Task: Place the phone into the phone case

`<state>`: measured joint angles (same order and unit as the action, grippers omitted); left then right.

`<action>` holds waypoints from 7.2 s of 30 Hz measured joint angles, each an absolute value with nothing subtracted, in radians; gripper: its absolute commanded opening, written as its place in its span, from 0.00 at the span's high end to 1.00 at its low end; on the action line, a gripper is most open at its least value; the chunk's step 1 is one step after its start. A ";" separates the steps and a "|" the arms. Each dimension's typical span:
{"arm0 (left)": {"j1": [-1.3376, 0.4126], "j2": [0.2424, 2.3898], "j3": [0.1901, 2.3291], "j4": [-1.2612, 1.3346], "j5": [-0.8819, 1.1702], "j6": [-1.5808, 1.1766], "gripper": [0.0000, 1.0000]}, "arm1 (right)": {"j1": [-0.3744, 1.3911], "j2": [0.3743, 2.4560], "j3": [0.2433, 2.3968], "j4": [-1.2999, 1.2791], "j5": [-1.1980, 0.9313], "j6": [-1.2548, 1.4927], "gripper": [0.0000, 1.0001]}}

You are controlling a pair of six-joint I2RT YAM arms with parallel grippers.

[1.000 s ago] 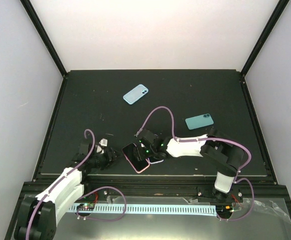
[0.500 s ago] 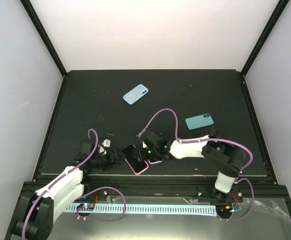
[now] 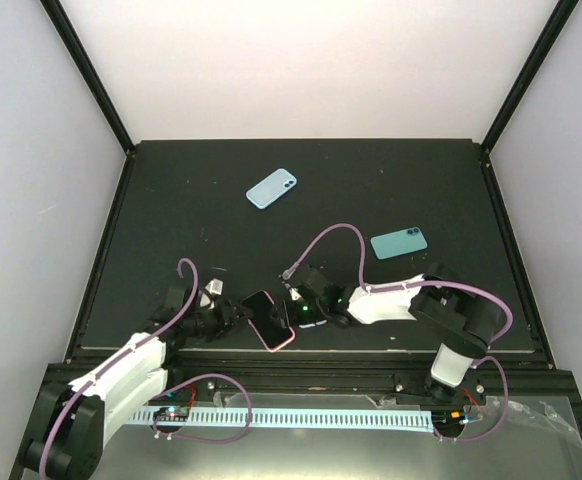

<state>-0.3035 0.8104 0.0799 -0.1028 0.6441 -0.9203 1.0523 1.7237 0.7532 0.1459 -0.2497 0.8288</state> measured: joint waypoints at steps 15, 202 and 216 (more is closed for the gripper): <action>-0.337 0.794 0.080 -0.104 0.612 -0.942 0.52 | 1.054 1.702 0.780 0.065 -0.170 0.775 0.49; -0.517 0.445 0.115 0.567 0.696 -1.345 0.75 | 0.875 1.101 0.419 0.694 -0.717 1.112 0.85; -0.517 0.446 0.115 0.483 0.680 -1.279 0.98 | 0.875 1.088 0.427 0.614 -0.710 1.092 0.57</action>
<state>-0.5175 0.4458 0.1154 0.4831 0.6800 -1.2793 0.8753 1.0882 0.4271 0.6140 -0.7101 1.0924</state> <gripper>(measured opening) 0.092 0.354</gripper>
